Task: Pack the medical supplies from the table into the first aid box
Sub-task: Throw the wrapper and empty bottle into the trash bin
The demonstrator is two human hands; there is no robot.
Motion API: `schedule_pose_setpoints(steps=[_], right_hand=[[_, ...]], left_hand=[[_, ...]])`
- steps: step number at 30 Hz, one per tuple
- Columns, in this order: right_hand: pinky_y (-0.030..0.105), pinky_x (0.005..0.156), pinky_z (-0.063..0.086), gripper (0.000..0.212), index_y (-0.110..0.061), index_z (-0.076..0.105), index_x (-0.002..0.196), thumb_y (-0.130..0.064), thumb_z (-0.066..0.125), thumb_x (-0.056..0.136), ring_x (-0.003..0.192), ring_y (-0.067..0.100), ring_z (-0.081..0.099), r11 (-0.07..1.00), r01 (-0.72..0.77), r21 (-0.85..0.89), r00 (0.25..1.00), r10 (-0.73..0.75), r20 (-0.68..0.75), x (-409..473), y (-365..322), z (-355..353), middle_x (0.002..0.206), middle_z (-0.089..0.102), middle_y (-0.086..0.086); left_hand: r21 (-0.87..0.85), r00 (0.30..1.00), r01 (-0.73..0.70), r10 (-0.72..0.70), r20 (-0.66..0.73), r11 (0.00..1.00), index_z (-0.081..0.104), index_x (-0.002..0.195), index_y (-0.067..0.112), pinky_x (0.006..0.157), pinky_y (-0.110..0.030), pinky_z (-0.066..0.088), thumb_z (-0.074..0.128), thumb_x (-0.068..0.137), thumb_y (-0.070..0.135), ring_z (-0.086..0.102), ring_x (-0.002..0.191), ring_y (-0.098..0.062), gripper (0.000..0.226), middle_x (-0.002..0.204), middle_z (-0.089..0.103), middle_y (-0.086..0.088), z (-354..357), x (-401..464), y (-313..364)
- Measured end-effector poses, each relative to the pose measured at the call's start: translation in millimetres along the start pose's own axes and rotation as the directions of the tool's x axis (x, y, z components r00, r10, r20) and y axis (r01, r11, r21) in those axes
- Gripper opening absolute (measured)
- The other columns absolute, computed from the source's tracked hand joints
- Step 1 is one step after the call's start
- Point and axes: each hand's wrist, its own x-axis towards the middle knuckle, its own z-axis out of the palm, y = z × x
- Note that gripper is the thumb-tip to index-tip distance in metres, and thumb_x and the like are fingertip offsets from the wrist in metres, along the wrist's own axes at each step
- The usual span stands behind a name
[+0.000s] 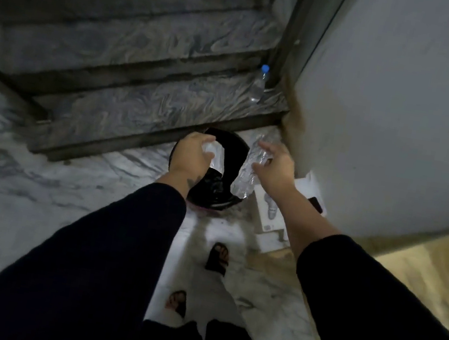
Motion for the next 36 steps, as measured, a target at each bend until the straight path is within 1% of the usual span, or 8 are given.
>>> schedule_pose_setpoints(steps=[2, 7, 12, 14, 16, 20, 28, 36], right_hand=[[0.014, 0.068, 0.048, 0.053, -0.019, 0.055, 0.130, 0.004, 0.060, 0.082, 0.077, 0.011, 0.053, 0.999, -0.028, -0.018, 0.999, 0.029, 0.045, 31, 11, 21, 0.132, 0.054, 0.009], [0.018, 0.087, 0.043, 0.046, -0.018, 0.058, 0.126, 0.002, 0.058, 0.084, 0.116, 0.022, 0.056, 0.990, -0.093, -0.103, 0.991, 0.102, 0.090, 96, 49, 87, 0.133, 0.053, 0.007], [0.028, 0.081, 0.050, 0.044, -0.019, 0.053, 0.131, -0.005, 0.059, 0.089, 0.106, 0.027, 0.062, 0.974, -0.165, -0.154, 0.970, 0.189, 0.154, 141, 97, 153, 0.129, 0.059, 0.008], [0.022, 0.076, 0.046, 0.043, -0.015, 0.051, 0.132, -0.005, 0.057, 0.090, 0.101, 0.028, 0.060, 0.971, -0.206, -0.120, 0.950, 0.228, 0.211, 151, 115, 175, 0.129, 0.057, 0.009], [0.027, 0.089, 0.049, 0.047, -0.013, 0.049, 0.132, -0.002, 0.059, 0.088, 0.105, 0.030, 0.059, 0.963, -0.262, -0.070, 0.924, 0.271, 0.269, 154, 130, 191, 0.127, 0.057, 0.013], [0.048, 0.095, 0.051, 0.054, -0.016, 0.045, 0.134, -0.006, 0.065, 0.085, 0.104, 0.032, 0.060, 0.960, -0.273, -0.066, 0.910, 0.280, 0.305, 156, 140, 199, 0.111, 0.059, 0.012], [0.037, 0.098, 0.045, 0.052, -0.020, 0.048, 0.133, -0.018, 0.067, 0.085, 0.125, 0.030, 0.050, 0.952, -0.060, -0.301, 0.932, 0.161, 0.323, 109, 79, 122, 0.141, 0.048, 0.010], [0.034, 0.104, 0.041, 0.049, -0.020, 0.051, 0.130, -0.022, 0.067, 0.083, 0.127, 0.028, 0.048, 0.941, -0.136, -0.311, 0.988, 0.153, 0.031, 9, 2, -29, 0.139, 0.050, 0.010]], left_hand=[[-0.006, 0.998, 0.063, -0.063, 0.006, 0.998, 0.060, 0.128, 0.007, 0.107, -0.028, 0.037, 0.060, 0.090, 0.003, 0.052, 0.126, -0.025, 0.039, 0.134, 0.057, -0.011, 16, 23, -19], [-0.014, 0.975, 0.217, -0.216, 0.045, 0.976, 0.057, 0.131, 0.012, 0.107, -0.030, 0.039, 0.056, 0.094, 0.009, 0.050, 0.129, -0.024, 0.038, 0.141, 0.052, -0.007, 69, 79, -75], [-0.022, 0.948, 0.304, -0.300, 0.108, 0.952, 0.061, 0.117, 0.021, 0.091, -0.035, 0.045, 0.050, 0.098, 0.012, 0.059, 0.104, -0.016, 0.023, 0.121, 0.061, 0.002, 122, 120, -133], [-0.010, 0.928, 0.319, -0.310, 0.206, 0.948, 0.055, 0.132, 0.021, 0.099, -0.035, 0.045, 0.056, 0.096, 0.013, 0.054, 0.122, -0.022, 0.037, 0.137, 0.055, -0.003, 133, 131, -152], [0.032, 0.898, 0.308, -0.302, 0.320, 0.951, 0.046, 0.141, 0.021, 0.108, -0.032, 0.040, 0.061, 0.094, 0.017, 0.044, 0.135, -0.026, 0.050, 0.149, 0.043, -0.004, 139, 140, -168], [0.134, 0.871, 0.215, -0.252, 0.422, 0.967, 0.041, 0.145, 0.024, 0.105, -0.027, 0.036, 0.062, 0.093, 0.025, 0.043, 0.136, -0.023, 0.056, 0.148, 0.045, -0.003, 141, 149, -180], [0.261, 0.888, -0.007, -0.114, 0.445, 0.965, 0.049, 0.139, 0.021, 0.102, -0.033, 0.044, 0.063, 0.092, 0.018, 0.052, 0.126, -0.025, 0.049, 0.142, 0.051, -0.004, 78, 126, -98], [0.301, 0.777, -0.470, 0.228, 0.587, 0.830, 0.052, 0.135, 0.018, 0.104, -0.041, 0.044, 0.063, 0.088, 0.020, 0.052, 0.126, -0.027, 0.049, 0.137, 0.055, -0.008, 13, 71, 66]])
